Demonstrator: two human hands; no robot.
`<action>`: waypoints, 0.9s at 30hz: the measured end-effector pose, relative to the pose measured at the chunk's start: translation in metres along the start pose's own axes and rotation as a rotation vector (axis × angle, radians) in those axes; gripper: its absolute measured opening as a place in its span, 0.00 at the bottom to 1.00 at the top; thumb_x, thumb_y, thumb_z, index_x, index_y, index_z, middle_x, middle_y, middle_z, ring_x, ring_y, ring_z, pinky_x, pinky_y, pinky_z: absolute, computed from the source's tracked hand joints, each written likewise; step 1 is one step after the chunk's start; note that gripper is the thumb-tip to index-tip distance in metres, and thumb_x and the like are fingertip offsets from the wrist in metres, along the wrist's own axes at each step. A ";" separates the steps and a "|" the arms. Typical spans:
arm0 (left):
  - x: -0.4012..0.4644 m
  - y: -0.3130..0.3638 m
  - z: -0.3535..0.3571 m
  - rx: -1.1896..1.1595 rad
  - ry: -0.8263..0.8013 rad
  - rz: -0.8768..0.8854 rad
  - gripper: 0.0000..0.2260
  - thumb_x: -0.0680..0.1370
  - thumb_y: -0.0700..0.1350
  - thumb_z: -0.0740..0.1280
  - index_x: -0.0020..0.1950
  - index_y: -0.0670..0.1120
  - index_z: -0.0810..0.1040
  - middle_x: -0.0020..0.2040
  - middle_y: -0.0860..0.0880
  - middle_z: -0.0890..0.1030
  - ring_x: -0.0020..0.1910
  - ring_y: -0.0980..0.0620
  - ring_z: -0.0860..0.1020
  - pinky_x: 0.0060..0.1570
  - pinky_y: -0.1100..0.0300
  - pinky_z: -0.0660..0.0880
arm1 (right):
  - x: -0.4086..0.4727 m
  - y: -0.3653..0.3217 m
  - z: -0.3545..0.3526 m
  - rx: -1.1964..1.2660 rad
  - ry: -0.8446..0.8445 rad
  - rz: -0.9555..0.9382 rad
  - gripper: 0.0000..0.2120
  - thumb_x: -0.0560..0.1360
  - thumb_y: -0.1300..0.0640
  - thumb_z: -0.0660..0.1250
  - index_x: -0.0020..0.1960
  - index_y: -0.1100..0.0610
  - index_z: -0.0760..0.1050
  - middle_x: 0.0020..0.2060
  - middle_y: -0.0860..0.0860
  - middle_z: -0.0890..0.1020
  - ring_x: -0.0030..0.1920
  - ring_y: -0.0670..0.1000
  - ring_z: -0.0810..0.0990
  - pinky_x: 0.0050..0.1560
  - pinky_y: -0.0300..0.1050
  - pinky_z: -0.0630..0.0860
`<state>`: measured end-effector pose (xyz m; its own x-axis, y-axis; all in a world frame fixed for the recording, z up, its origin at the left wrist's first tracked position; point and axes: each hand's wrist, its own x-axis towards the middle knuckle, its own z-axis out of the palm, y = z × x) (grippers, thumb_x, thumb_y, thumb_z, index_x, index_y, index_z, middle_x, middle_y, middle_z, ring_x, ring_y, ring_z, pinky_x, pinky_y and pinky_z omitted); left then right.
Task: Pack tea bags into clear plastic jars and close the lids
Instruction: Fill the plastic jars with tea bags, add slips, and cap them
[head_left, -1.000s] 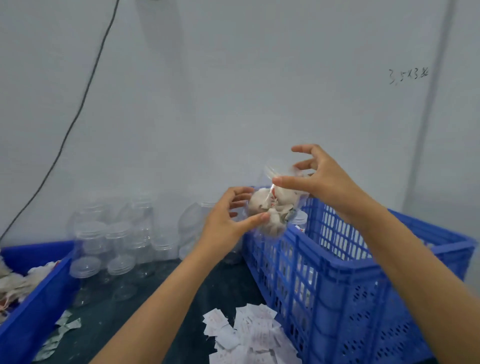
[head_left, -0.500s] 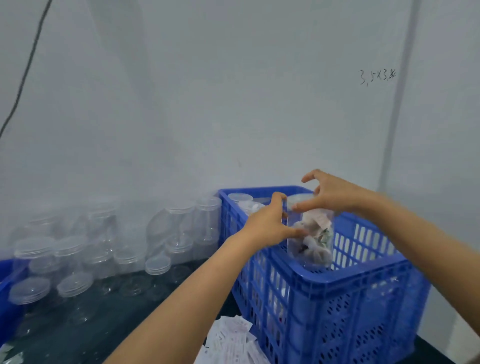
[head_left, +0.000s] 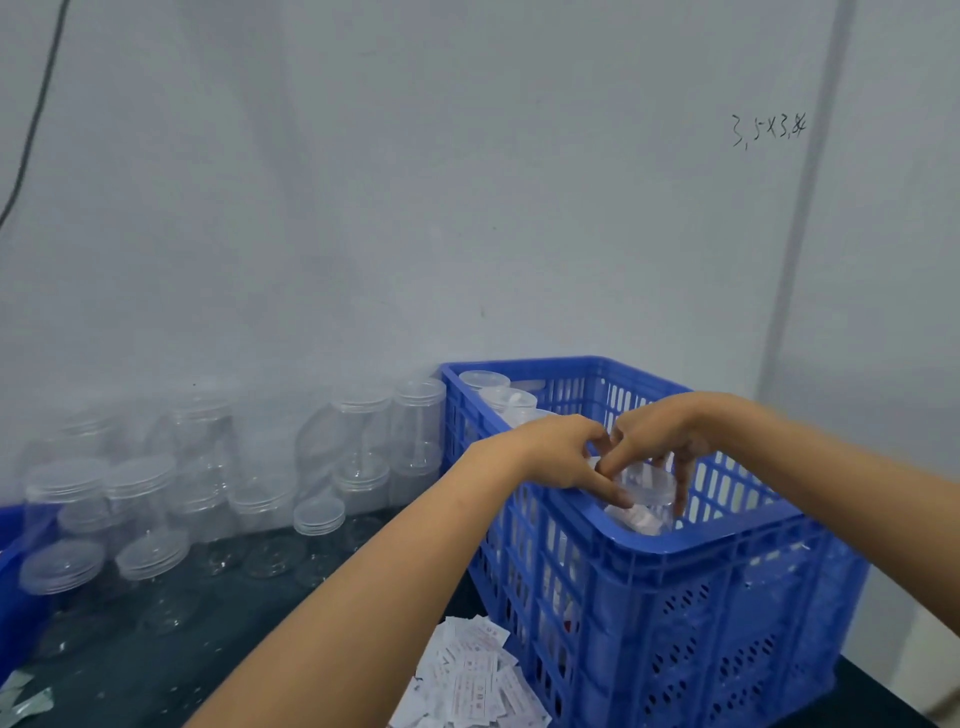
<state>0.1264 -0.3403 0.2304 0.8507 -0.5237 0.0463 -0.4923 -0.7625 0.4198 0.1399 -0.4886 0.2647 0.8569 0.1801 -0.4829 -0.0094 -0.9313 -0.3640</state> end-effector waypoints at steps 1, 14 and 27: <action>0.000 0.000 0.000 -0.018 -0.008 0.007 0.25 0.70 0.60 0.74 0.62 0.51 0.74 0.59 0.52 0.76 0.57 0.51 0.75 0.56 0.56 0.73 | -0.001 0.001 -0.001 -0.013 -0.024 0.001 0.15 0.67 0.53 0.76 0.48 0.61 0.81 0.50 0.59 0.80 0.52 0.60 0.80 0.43 0.60 0.82; 0.028 0.021 0.008 0.300 -0.443 -0.125 0.14 0.78 0.55 0.65 0.56 0.47 0.76 0.61 0.47 0.76 0.61 0.45 0.74 0.58 0.55 0.70 | 0.032 0.012 0.043 -0.223 -0.166 0.147 0.18 0.82 0.65 0.50 0.71 0.59 0.56 0.64 0.59 0.70 0.58 0.55 0.72 0.48 0.35 0.64; 0.027 0.024 0.016 0.311 -0.479 -0.211 0.12 0.81 0.47 0.59 0.59 0.43 0.75 0.64 0.42 0.76 0.55 0.45 0.75 0.56 0.52 0.71 | 0.031 0.010 0.058 -0.283 -0.069 0.218 0.23 0.85 0.54 0.44 0.75 0.66 0.51 0.76 0.60 0.55 0.76 0.56 0.57 0.70 0.43 0.57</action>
<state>0.1346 -0.3791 0.2276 0.7933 -0.4072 -0.4526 -0.4147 -0.9057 0.0881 0.1364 -0.4738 0.2004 0.8138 -0.0209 -0.5808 -0.0373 -0.9992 -0.0162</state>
